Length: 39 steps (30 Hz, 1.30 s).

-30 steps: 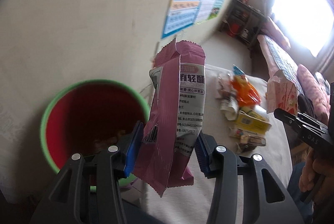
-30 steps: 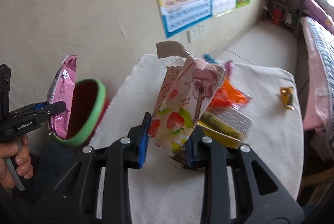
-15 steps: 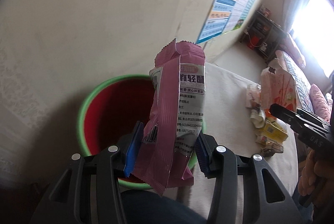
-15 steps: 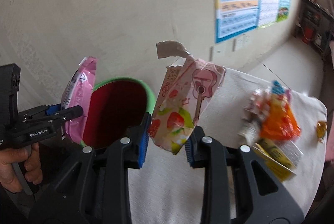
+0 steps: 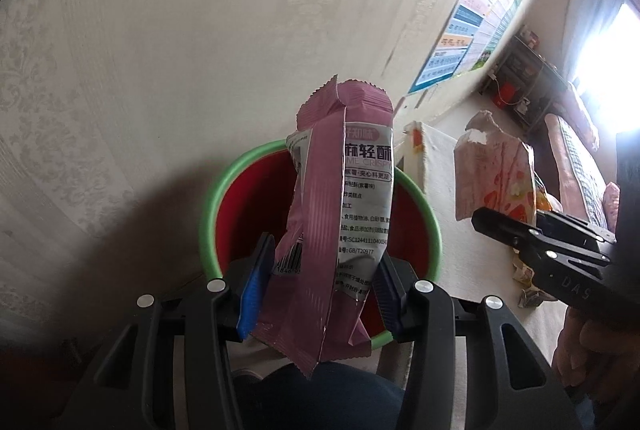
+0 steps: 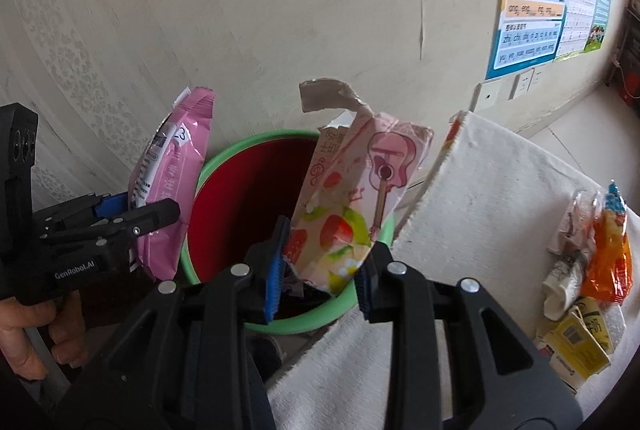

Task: Collect trash
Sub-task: 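Carry both held items to the red bin and open both grippers, then move both tools back over the table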

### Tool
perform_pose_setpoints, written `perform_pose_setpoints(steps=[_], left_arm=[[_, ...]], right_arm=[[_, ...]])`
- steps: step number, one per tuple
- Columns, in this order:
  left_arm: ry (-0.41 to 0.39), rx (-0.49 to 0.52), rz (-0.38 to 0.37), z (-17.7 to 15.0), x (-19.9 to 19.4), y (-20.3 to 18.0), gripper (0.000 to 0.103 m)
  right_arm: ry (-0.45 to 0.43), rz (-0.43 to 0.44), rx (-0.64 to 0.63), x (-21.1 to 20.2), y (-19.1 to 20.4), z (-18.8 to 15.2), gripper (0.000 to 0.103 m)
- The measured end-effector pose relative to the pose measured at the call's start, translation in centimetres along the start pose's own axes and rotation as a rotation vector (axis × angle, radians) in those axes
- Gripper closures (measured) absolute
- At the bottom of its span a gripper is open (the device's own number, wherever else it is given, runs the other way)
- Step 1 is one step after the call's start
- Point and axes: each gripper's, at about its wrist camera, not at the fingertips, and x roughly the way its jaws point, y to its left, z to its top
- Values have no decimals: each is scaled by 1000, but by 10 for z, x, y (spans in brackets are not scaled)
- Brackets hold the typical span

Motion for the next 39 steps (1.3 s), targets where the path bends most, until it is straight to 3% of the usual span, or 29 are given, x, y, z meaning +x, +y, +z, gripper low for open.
perform_pose_setpoints(steps=[12,14,15,16,19,27,31,39], left_arm=[[-16,-34,-36,15,-1,12,57],[-23,-35,-39,20,-4,13,42],[-38,-37,-39,21,-7,14,22],[-51,-40,-33,22,-10,14,11],[-64,-64,-41,23,-16,19,10],[-88,-85,-52,16,-26,19,8],[-69,-56,-53,12,-19,0,8],[-48,7,-106,5,-11,-46,8]], right_arm=[[47,16,-17,29,17,8,70],[35,16,-21,28,20,9,61],[28,17,-24,27,21,9,47],[22,19,-24,26,22,10,34],[24,28,-15,24,21,7,20],[30,12,31,13,3,-10,10],[16,-13,39,0,-5,-19,5],[-28,-110,75,-46,-35,-44,5]])
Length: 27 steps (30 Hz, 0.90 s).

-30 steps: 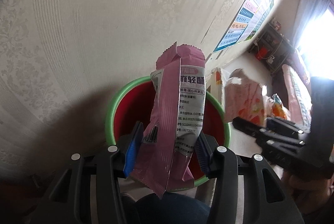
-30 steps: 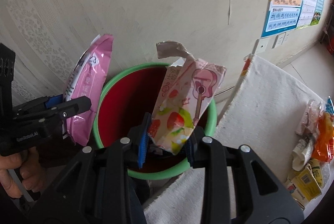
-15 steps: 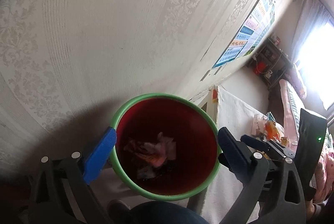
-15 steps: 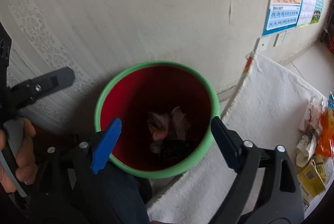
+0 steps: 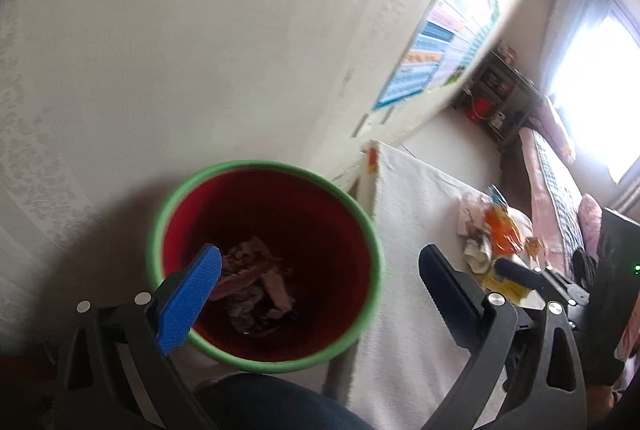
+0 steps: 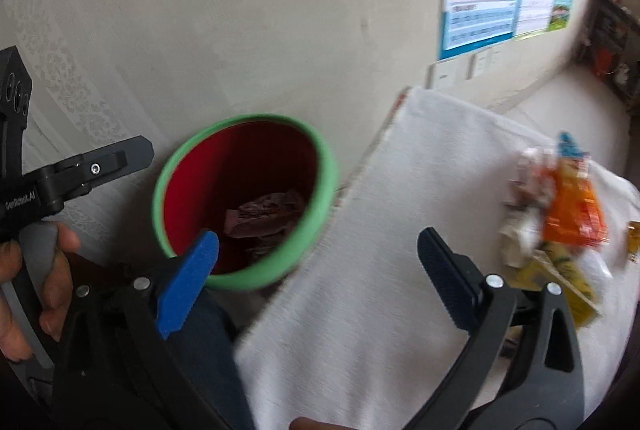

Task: Collect trash
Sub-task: 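Move both tools back over the table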

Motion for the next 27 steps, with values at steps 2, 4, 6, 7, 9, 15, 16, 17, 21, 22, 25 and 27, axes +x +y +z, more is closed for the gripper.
perform_pose_setpoints(steps=[2,4,6,7,9,15,16,17,21,22,25,27], left_arm=[[6,10,-14,-4,2,-10,8],[21,28,-30,-7,6,-23,8],[30,53,-52,-12,9,-38,8],[31,61,-67,-13,10,-45,8],[46,87,-88,-18,14,-60,8],[112,164,-137,-28,38,-107,8],[120,172,-145,-28,41,-115,8],[125,180,-151,-28,43,-122,8],[126,216,-194,-24,49,-157,8],[128,228,-199,-24,50,-166,8],[129,275,-204,-26,57,-189,8],[145,286,-221,-26,65,-204,8]], right_arm=[[-12,-28,16,-11,-14,-7,5],[-21,-58,49,-23,-32,-15,5],[-24,-93,75,-34,-50,-23,5],[-34,-114,89,-43,-62,-29,5],[-50,-149,108,-54,-80,-36,5],[-73,-240,228,-84,-148,-60,5],[-77,-255,251,-90,-162,-63,5],[-80,-265,269,-94,-172,-64,5],[-103,-323,314,-113,-211,-67,5],[-112,-337,327,-117,-220,-67,5],[-117,-374,350,-124,-243,-69,5],[-112,-400,359,-124,-256,-70,5]])
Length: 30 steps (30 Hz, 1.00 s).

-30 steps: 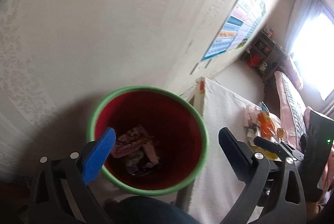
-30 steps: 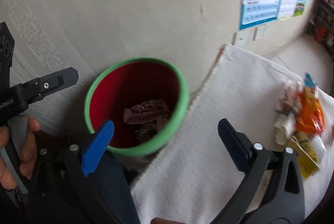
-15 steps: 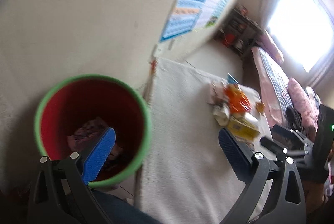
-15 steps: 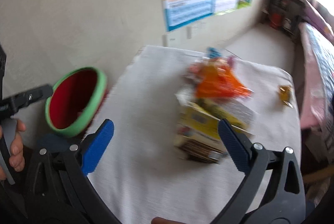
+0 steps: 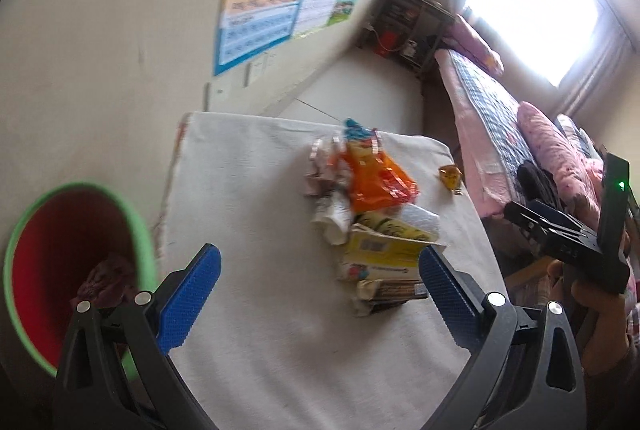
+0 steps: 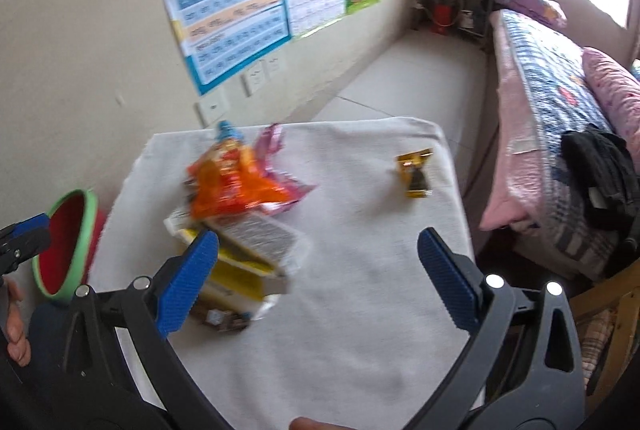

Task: Collect trash
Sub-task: 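Move both tools back over the table, then grasp the orange chip bag with the left gripper while the right gripper grasps the gold candy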

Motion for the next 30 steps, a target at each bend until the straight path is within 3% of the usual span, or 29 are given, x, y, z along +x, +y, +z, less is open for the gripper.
perform_pose_setpoints(steps=[7,16,25,30], left_arm=[[60,-1,-49,26,37,-32,8],[147,-78,-70,55,101,-44,8],[215,-52,11,82,175,-70,9],[244,-76,47,86,192,-72,10]], right_arm=[[20,-60,-12,27,-31,8,5],[69,-55,64,80,-68,28,5],[129,-63,122,135,-106,41,6],[160,-63,147,160,-122,41,11]])
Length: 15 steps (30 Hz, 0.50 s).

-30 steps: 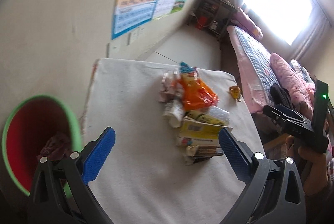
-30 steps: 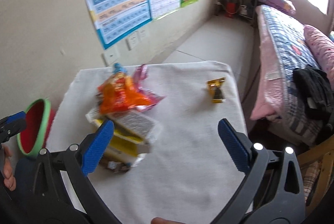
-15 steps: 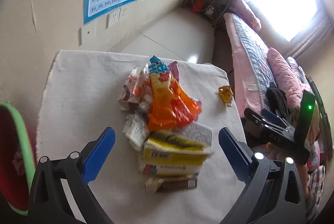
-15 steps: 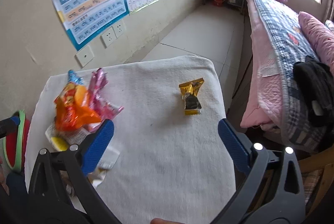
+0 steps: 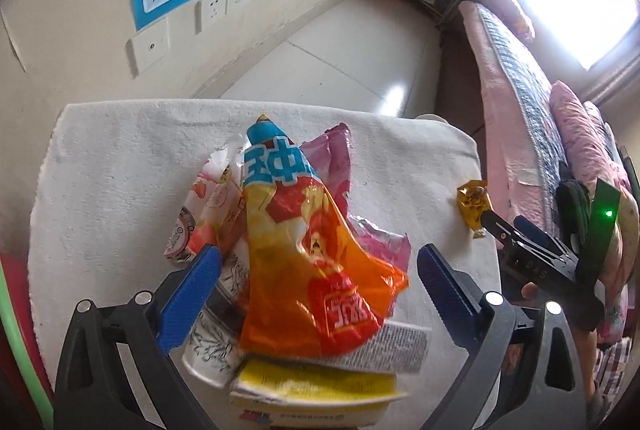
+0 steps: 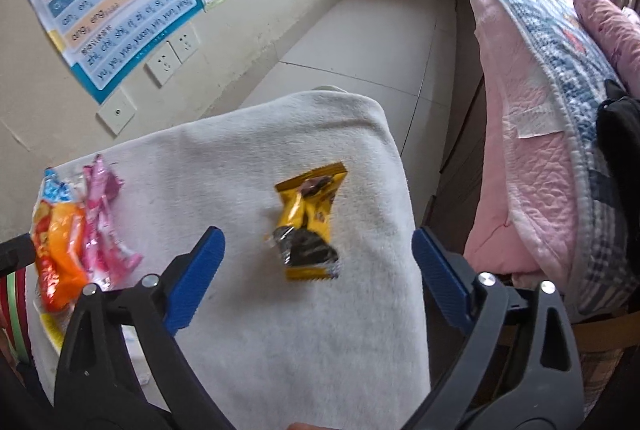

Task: Collect trash
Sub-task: 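Grasp the orange chip bag with the left gripper while the right gripper grasps the gold candy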

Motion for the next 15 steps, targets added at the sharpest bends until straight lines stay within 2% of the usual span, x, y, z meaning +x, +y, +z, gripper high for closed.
perform_pose_setpoints(steps=[2,6,8,9,10,11,15], left_arm=[[0,-1,13,2,3,0,12],[12,12,29,5,9,-2,21],[23,25,36,4,12,-4,33],[27,35,42,4,13,-7,44],[29,43,44,4,14,-7,46],[24,53,48,3,13,-8,47],[15,84,51,2,9,-12,59]], right_arm=[[14,5,8,8,-1,2,14],[34,30,1,18,3,4,30],[43,27,-13,21,6,4,46],[47,22,-17,22,7,3,60],[54,10,-21,24,8,2,73],[61,9,-22,25,8,2,79],[53,29,-21,19,8,-5,85]])
